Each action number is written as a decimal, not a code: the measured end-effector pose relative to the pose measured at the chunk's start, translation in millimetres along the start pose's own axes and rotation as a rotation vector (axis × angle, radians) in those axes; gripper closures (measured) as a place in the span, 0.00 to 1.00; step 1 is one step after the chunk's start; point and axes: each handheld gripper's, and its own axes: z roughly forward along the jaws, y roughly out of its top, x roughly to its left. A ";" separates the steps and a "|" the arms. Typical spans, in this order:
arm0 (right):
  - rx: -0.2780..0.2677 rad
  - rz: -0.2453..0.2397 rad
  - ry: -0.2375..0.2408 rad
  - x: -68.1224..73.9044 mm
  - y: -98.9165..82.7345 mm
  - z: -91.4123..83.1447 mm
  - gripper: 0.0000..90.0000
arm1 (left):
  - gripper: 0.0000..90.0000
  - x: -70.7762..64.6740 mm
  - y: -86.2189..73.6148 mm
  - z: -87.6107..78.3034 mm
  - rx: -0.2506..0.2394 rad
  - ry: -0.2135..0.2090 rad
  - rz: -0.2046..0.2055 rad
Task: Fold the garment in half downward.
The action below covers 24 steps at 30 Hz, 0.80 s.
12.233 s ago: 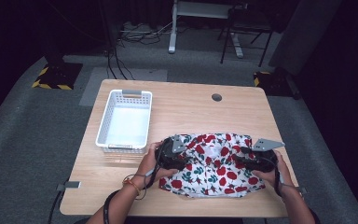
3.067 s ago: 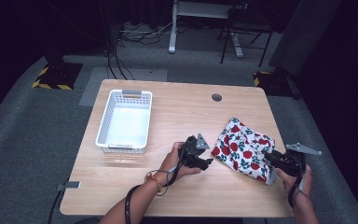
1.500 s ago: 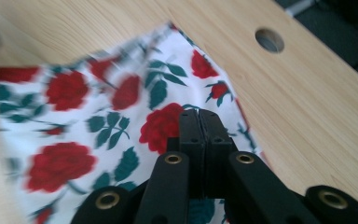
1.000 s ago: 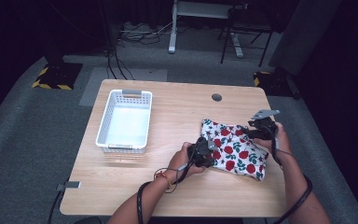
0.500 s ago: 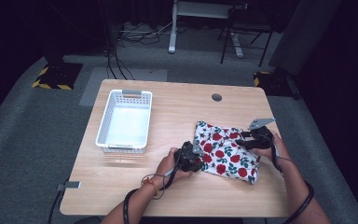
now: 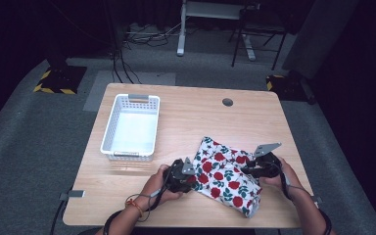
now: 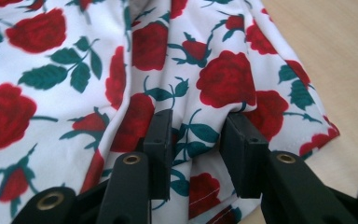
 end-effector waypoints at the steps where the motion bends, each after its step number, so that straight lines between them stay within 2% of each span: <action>1: 0.000 0.010 0.006 5.4 -1.5 -0.7 0.72 | 0.70 1.3 -3.6 -3.3 0.003 0.003 -0.006; 4: 0.006 0.024 0.024 20.3 -4.5 -2.7 0.72 | 0.69 4.2 -9.7 -8.3 -0.002 0.037 -0.029; 7: 0.017 0.014 0.036 34.2 -4.9 -3.5 0.72 | 0.65 7.3 -13.8 -12.3 -0.004 0.101 -0.052; 9: 0.020 0.001 -0.002 42.0 -3.2 -2.9 0.60 | 0.63 6.4 -13.7 -14.8 -0.007 0.148 -0.054; 10: 0.017 -0.024 -0.027 45.5 -2.4 -3.3 0.57 | 0.62 6.4 -13.2 -17.7 -0.024 0.147 -0.061; 11: 0.002 -0.023 -0.037 48.2 -1.9 -5.9 0.54 | 0.60 6.4 -12.4 -20.7 -0.048 0.134 -0.072; 12: 0.002 -0.023 -0.037 48.2 -1.9 -5.9 0.54 | 0.57 6.4 -12.4 -20.7 -0.048 0.134 -0.072; 13: -0.025 0.000 -0.039 49.4 -2.1 -9.5 0.52 | 0.57 5.3 -10.6 -25.9 -0.089 0.109 -0.082; 14: -0.095 0.043 -0.024 51.9 -3.7 -21.0 0.50 | 0.52 4.4 -9.4 -28.4 -0.105 0.093 -0.081; 15: -0.122 0.061 -0.006 53.4 -4.3 -24.7 0.50 | 0.51 1.1 -6.0 -32.4 -0.143 0.048 -0.085; 16: -0.122 0.061 -0.006 53.4 -4.3 -24.7 0.50 | 0.50 1.1 -6.0 -32.4 -0.143 0.048 -0.085; 17: -0.165 0.084 0.038 59.8 -4.1 -31.8 0.49 | 0.49 -5.8 -2.2 -33.1 -0.158 0.007 -0.066; 18: -0.165 0.084 0.038 59.8 -4.1 -31.8 0.49 | 0.48 -5.8 -2.2 -33.1 -0.158 0.007 -0.066; 19: -0.174 0.081 0.048 64.2 -2.6 -33.3 0.48 | 0.48 -11.3 -0.3 -32.0 -0.150 0.005 -0.037; 22: -0.165 0.041 0.096 78.5 7.1 -30.7 0.46 | 0.46 -22.2 0.4 -29.6 -0.146 -0.023 -0.002; 24: -0.114 0.021 0.119 83.8 12.6 -20.4 0.44 | 0.46 -27.5 -1.1 -28.8 -0.136 -0.018 0.012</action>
